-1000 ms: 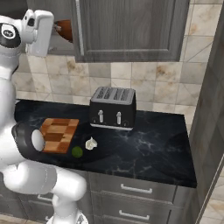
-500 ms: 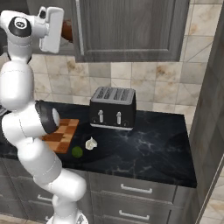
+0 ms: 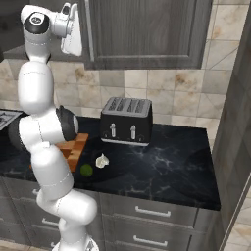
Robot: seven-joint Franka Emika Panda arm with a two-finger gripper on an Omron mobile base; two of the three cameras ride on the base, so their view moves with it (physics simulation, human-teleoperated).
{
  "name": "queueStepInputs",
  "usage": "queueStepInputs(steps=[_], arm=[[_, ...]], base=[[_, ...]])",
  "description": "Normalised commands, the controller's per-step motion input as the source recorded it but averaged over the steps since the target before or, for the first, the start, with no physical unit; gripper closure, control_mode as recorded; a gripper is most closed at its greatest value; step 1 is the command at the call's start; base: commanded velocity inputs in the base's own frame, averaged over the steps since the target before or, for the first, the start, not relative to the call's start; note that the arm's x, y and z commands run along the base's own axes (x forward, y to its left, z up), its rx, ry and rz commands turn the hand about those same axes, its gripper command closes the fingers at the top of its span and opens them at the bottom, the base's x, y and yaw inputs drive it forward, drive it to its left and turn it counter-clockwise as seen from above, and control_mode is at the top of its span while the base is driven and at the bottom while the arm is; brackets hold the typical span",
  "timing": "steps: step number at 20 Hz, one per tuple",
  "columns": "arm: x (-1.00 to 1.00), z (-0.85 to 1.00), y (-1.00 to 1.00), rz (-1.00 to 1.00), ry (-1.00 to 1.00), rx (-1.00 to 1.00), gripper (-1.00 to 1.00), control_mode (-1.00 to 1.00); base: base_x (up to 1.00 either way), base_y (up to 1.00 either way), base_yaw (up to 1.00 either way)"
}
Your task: Open the cabinet. Place the bowl and condiment on the counter. Then place the lime and garlic on the cutting board.
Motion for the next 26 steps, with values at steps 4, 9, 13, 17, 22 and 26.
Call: queueStepInputs(steps=[4, 9, 13, 17, 22, 26], arm=[[-0.99, 0.00, -1.00, -0.26, 0.00, -0.02, -1.00, -1.00], [-1.00, 0.00, -1.00, -0.26, -0.07, -0.07, -1.00, -1.00], [-1.00, 0.04, -1.00, -0.20, -0.09, -0.05, -1.00, -1.00], [-1.00, 0.15, -1.00, -0.16, -0.10, -0.01, -1.00, -1.00], [-1.00, 0.11, -1.00, -0.15, -0.15, 0.00, -1.00, -1.00], [-0.95, 0.00, -1.00, -0.18, -0.16, 0.00, -1.00, -1.00]], base=[[0.00, 0.00, 0.00], [0.00, 0.00, 0.00], [0.00, 0.00, 0.00], [0.00, 0.00, 0.00], [0.00, 0.00, 0.00], [0.00, 0.00, 0.00]])
